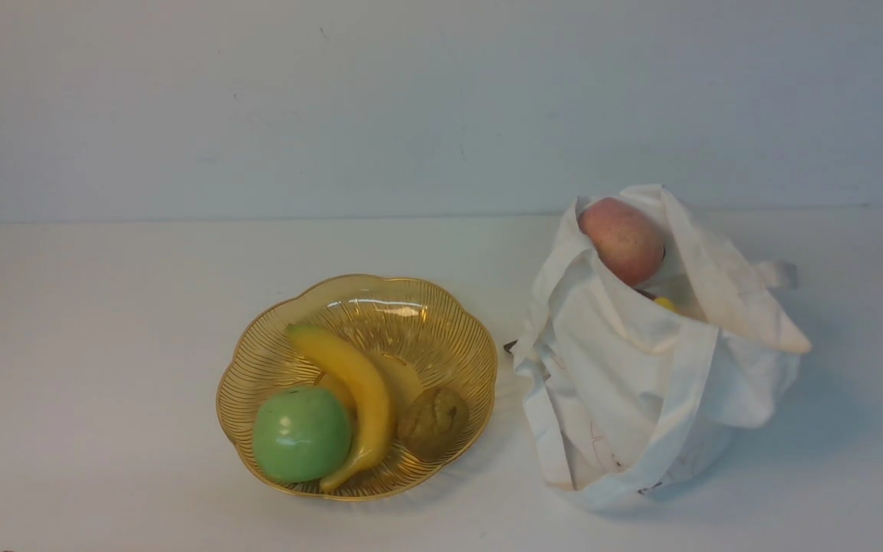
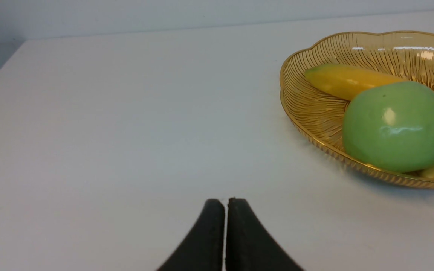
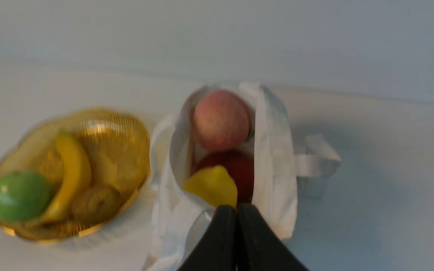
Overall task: Take the fruit out of the cloth bag on the white table and place them on a plate.
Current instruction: 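Reach into the cloth bag and grasp the peach with the right gripper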
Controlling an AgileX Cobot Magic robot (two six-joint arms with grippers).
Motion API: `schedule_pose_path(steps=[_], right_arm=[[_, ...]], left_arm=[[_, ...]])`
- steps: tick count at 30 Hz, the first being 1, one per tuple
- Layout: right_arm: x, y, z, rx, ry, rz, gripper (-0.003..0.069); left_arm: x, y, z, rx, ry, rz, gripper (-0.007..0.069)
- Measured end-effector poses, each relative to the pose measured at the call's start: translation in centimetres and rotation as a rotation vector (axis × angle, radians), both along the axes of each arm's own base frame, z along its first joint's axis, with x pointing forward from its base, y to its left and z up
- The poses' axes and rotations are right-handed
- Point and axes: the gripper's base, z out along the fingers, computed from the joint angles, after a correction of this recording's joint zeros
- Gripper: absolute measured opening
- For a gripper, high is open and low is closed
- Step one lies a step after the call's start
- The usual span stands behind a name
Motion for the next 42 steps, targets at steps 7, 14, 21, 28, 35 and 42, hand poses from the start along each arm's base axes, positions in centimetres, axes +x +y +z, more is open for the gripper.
schedule_pose_path(steps=[7,14,21,28,35,42], right_arm=[[12.0,5.0,-2.5,-0.067,0.261,0.239,-0.001],[18.5,8.7,-5.1,-0.161,0.348,0.226,-0.001],[22.2,9.6,-7.7,-0.171,0.393,0.202,0.0],[23.0,9.5,-9.1,-0.208,0.421,0.187,0.0156],[23.5,9.7,-10.1,-0.214,0.443,0.186,0.045],[24.3,10.1,-12.3,-0.201,0.499,0.184,0.058]], left_arm=[[0.0,0.0,0.0,0.0,0.0,0.0,-0.0008],[0.0,0.0,0.0,0.0,0.0,0.0,-0.0008],[0.0,0.0,0.0,0.0,0.0,0.0,-0.0008],[0.0,0.0,0.0,0.0,0.0,0.0,-0.0008],[0.0,0.0,0.0,0.0,0.0,0.0,-0.0008],[0.0,0.0,0.0,0.0,0.0,0.0,-0.0008]])
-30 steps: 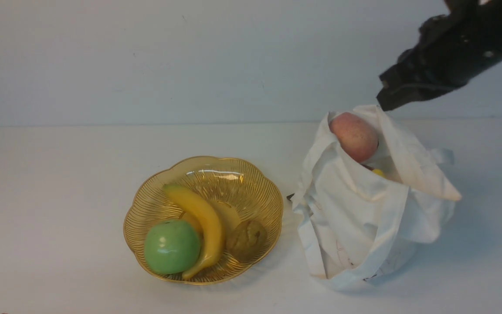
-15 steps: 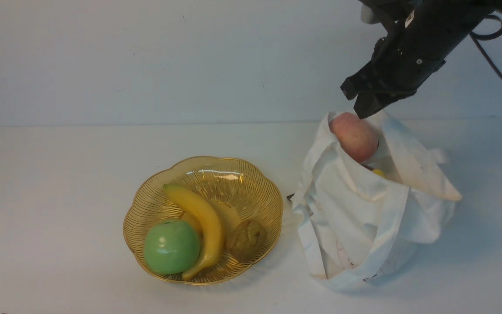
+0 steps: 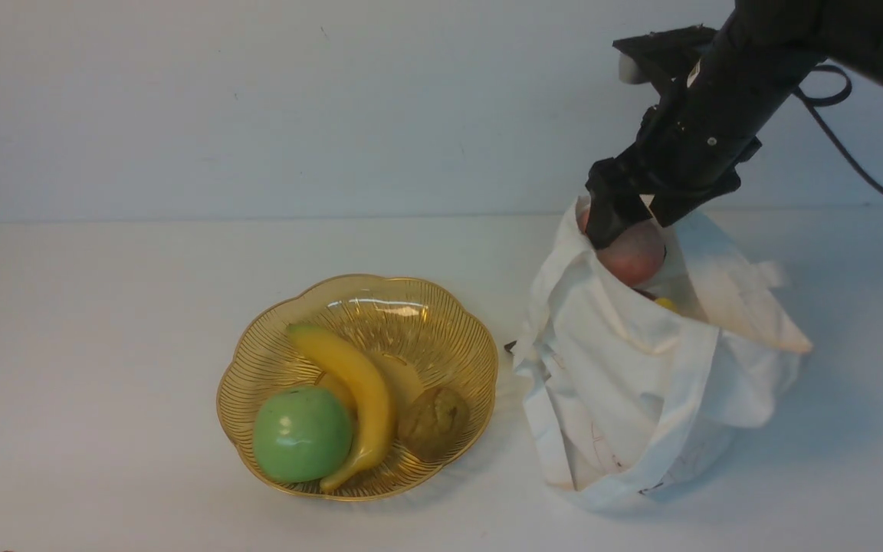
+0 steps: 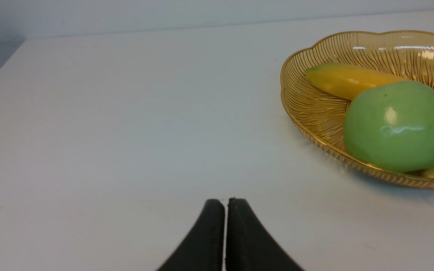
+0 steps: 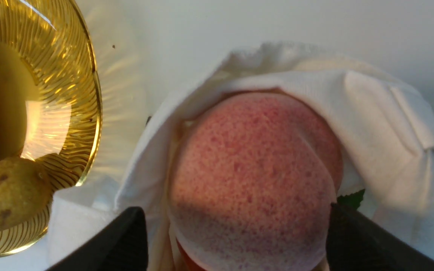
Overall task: Take the fruit out of the cloth bag on the white table and place them on a plate.
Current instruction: 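Reach into the cloth bag and grasp the peach with the right gripper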
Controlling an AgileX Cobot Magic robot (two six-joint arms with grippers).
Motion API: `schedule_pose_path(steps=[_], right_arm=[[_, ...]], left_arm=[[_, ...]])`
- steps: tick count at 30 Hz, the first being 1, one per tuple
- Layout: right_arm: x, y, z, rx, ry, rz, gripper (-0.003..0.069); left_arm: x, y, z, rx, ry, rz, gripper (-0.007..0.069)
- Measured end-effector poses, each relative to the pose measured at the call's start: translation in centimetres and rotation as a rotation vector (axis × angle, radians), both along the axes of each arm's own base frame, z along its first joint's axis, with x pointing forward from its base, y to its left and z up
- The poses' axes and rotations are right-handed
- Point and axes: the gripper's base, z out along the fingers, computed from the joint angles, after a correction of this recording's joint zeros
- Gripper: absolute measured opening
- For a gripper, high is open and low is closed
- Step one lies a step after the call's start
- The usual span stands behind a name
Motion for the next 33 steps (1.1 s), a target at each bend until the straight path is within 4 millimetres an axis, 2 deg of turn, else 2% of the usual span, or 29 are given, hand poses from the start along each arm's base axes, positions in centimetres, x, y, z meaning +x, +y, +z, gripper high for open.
schedule_pose_path(steps=[5,11,16,20,22,28,33], right_arm=[[0.1,0.1,0.0,0.013,-0.009,-0.006,0.0587],[0.9,0.4,-2.3,0.008,0.038,-0.025,0.0587],[1.3,0.5,-3.1,0.01,0.049,-0.03,0.0586],[1.3,0.6,-3.5,0.016,0.061,-0.03,0.0534],[1.3,0.6,-3.5,0.018,0.064,-0.029,0.0533],[1.5,0.7,-2.4,0.022,0.047,-0.02,0.0533],[1.0,0.6,0.7,0.049,-0.023,-0.033,0.0533]], left_arm=[[0.0,0.0,0.0,0.0,0.0,0.0,-0.0008],[0.0,0.0,0.0,0.0,0.0,0.0,-0.0008],[0.0,0.0,0.0,0.0,0.0,0.0,-0.0008],[0.0,0.0,0.0,0.0,0.0,0.0,-0.0008],[0.0,0.0,0.0,0.0,0.0,0.0,-0.0008],[0.0,0.0,0.0,0.0,0.0,0.0,-0.0008],[0.0,0.0,0.0,0.0,0.0,0.0,-0.0008]])
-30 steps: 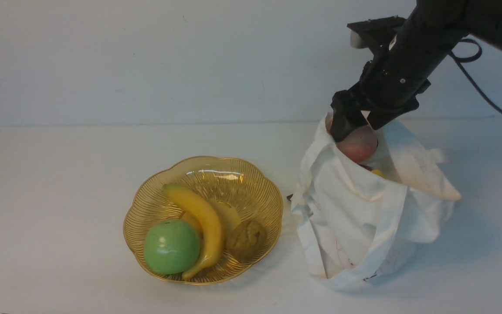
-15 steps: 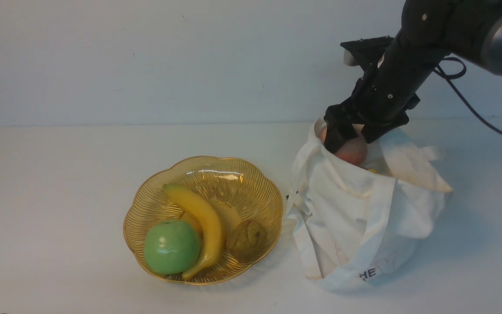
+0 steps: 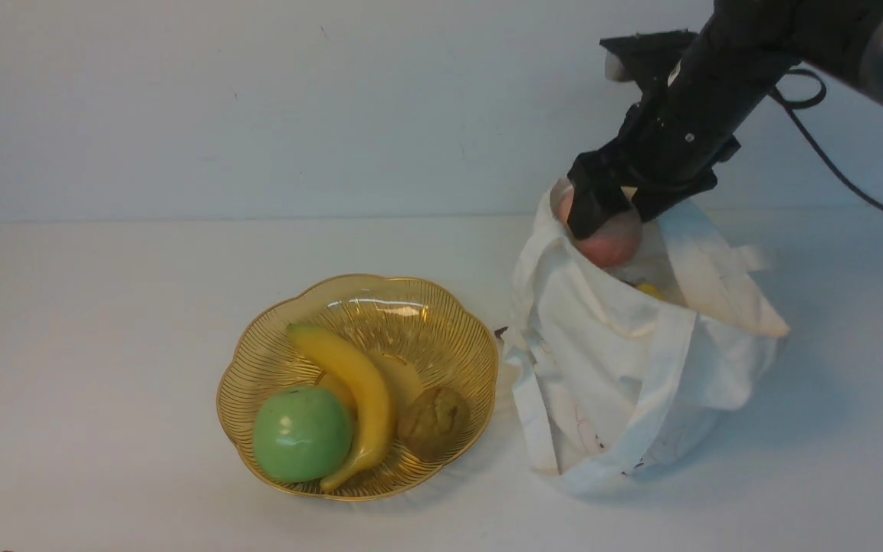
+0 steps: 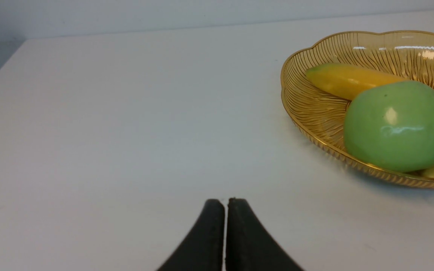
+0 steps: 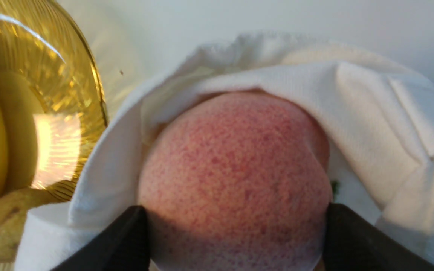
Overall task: Take the fruit out of the cloth bag on the white table and place them on a plate.
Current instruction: 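Reach into the cloth bag and grasp the peach with the right gripper, then place the peach onto the plate with the right gripper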
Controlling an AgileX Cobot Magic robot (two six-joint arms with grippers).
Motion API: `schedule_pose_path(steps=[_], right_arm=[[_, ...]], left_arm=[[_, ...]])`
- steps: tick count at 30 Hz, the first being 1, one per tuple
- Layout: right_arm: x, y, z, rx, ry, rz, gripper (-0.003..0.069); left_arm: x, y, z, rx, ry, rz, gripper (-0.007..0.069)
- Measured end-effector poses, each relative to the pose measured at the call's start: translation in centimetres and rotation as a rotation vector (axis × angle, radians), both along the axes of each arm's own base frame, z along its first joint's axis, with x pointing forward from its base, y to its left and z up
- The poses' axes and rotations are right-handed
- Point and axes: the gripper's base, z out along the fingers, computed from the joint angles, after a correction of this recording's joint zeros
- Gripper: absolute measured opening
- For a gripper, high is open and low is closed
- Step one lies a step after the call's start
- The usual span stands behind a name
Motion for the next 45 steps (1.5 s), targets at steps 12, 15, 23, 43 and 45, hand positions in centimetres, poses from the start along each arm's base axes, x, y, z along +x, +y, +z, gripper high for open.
schedule_pose_path(steps=[12,15,23,43,45], right_arm=[[-3.9,-1.6,7.2,0.016,-0.144,-0.052,0.0533],[-5.1,-1.4,8.4,0.074,-0.138,-0.045,0.0533],[-8.5,4.0,10.9,0.355,-0.161,0.275,0.0533],[-2.2,13.0,-7.9,0.191,0.01,0.297,0.0533],[-2.0,13.0,-8.5,0.175,0.017,0.298,0.0533]], left_arm=[[0.0,0.0,0.0,0.0,0.0,0.0,-0.0008],[0.0,0.0,0.0,0.0,0.0,0.0,-0.0008],[0.0,0.0,0.0,0.0,0.0,0.0,-0.0008],[0.0,0.0,0.0,0.0,0.0,0.0,-0.0008],[0.0,0.0,0.0,0.0,0.0,0.0,-0.0008]])
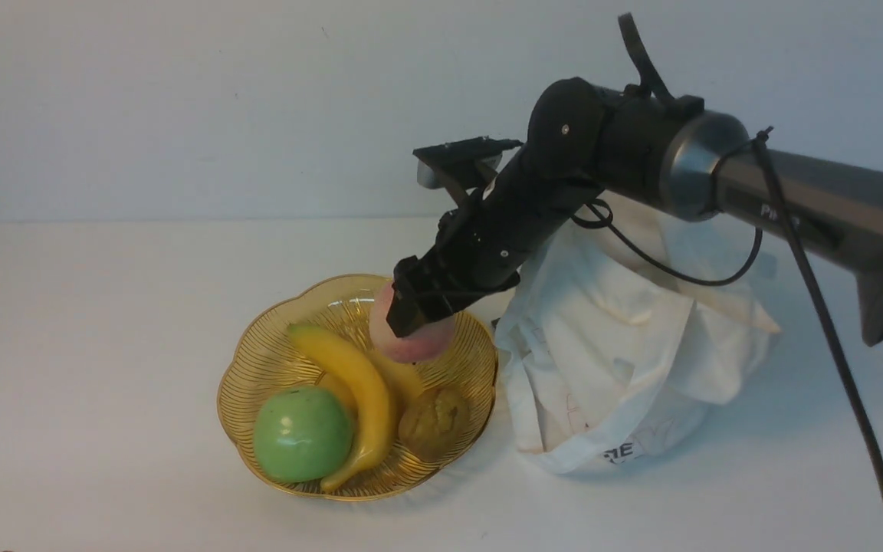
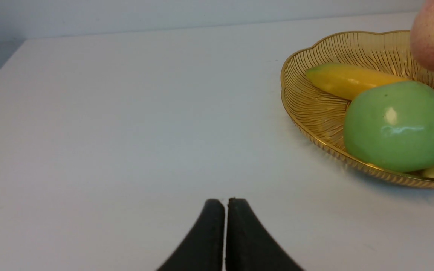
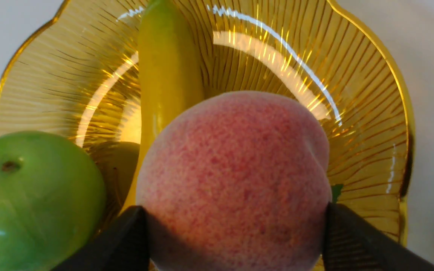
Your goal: Take the fruit out of the cloth bag on the white table and place them on a plate.
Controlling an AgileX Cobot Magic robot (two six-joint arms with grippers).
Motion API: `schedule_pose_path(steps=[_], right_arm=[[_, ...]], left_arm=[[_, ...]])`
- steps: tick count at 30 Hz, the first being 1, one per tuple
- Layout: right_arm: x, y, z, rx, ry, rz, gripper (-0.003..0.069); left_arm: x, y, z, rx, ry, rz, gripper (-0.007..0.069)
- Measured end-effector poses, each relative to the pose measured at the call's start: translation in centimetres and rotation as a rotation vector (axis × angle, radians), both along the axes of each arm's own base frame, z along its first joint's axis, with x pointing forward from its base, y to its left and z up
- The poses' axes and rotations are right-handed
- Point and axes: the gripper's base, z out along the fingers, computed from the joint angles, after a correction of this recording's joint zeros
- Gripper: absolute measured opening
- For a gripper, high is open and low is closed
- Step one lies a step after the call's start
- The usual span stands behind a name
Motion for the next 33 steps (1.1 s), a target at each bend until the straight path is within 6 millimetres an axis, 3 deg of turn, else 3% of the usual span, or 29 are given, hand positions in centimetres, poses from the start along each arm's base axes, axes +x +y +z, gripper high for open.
schedule_pose_path(steps=[5,9,15,18,23,25,26,27,28,29,30,33], right_arm=[[0.1,-0.1,-0.4,-0.018,0.009,-0.019,0.0591],[0.2,-0.4,0.1,-0.064,0.015,-0.035,0.068],[0.3,-0.7,2.2,-0.116,0.03,-0.029,0.0687],[0.4,-1.0,6.1,-0.109,-0.024,-0.074,0.0601],[-2.3,-3.5,15.8,-0.06,-0.221,-0.16,0.0294],[-5.0,-5.7,21.3,-0.026,-0.334,-0.222,0.0119],[-5.0,-5.8,21.3,-0.029,-0.335,-0.227,0.0119],[-8.1,-8.0,26.0,0.023,-0.433,-0.283,0.0037],[-8.1,-8.0,26.0,0.021,-0.433,-0.287,0.0032],[-10.9,-9.9,29.3,0.069,-0.5,-0.328,0.0004],[-12.8,-11.0,31.0,0.098,-0.535,-0.345,-0.0003],[-18.2,-14.4,33.9,0.144,-0.61,-0.375,-0.0012]], left_arm=[[0.0,0.0,0.0,0.0,0.0,0.0,-0.0008],[0.0,0.0,0.0,0.0,0.0,0.0,-0.0008],[0.0,0.0,0.0,0.0,0.0,0.0,-0.0008],[0.0,0.0,0.0,0.0,0.0,0.0,-0.0008],[0.0,0.0,0.0,0.0,0.0,0.0,-0.0008],[0.0,0.0,0.0,0.0,0.0,0.0,-0.0008],[0.0,0.0,0.0,0.0,0.0,0.0,-0.0008],[0.0,0.0,0.0,0.0,0.0,0.0,-0.0008],[0.0,0.0,0.0,0.0,0.0,0.0,-0.0008],[0.0,0.0,0.0,0.0,0.0,0.0,-0.0008],[0.0,0.0,0.0,0.0,0.0,0.0,-0.0008],[0.0,0.0,0.0,0.0,0.0,0.0,-0.0008]])
